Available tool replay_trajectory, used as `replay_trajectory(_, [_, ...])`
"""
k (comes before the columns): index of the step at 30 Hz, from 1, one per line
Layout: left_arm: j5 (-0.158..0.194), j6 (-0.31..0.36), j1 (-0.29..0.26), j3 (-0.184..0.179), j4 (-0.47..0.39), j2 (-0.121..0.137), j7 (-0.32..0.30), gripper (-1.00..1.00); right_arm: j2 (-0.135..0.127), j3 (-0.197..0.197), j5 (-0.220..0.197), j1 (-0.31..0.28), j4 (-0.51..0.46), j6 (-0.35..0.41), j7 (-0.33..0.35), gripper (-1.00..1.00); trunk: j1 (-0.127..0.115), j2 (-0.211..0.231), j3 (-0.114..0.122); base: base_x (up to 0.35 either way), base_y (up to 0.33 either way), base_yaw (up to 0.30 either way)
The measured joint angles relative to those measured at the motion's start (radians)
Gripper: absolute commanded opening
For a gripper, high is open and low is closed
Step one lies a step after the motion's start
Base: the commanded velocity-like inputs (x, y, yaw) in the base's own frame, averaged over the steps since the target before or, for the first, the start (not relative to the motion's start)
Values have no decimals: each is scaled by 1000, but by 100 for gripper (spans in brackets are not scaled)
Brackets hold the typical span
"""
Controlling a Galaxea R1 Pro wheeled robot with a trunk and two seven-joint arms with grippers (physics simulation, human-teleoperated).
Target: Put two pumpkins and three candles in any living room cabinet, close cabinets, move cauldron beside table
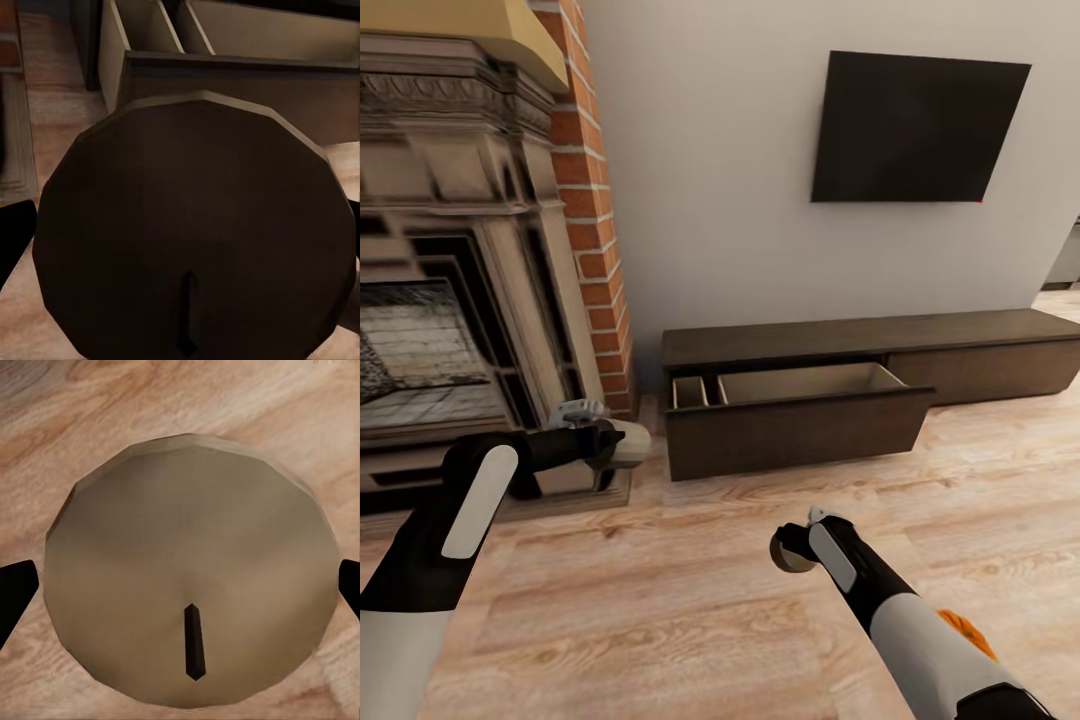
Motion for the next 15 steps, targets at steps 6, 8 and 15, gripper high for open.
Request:
replay_trajectory(6, [-5, 0, -1, 0, 6, 0, 0, -100, 0, 0, 0, 0, -1, 0, 0, -100, 0, 0, 0, 258, -24, 0])
replay_trajectory(8, [-2, 0, -1, 0, 7, 0, 0, -100, 0, 1, 1, 0, -1, 0, 0, -100, 0, 0, 0, 277, -155, 0])
replay_trajectory(15, [-3, -1, -1, 0, 8, 0, 0, -100, -1, 1, 1, 0, -4, 1, 0, -100, 0, 0, 0, 265, -206, 0])
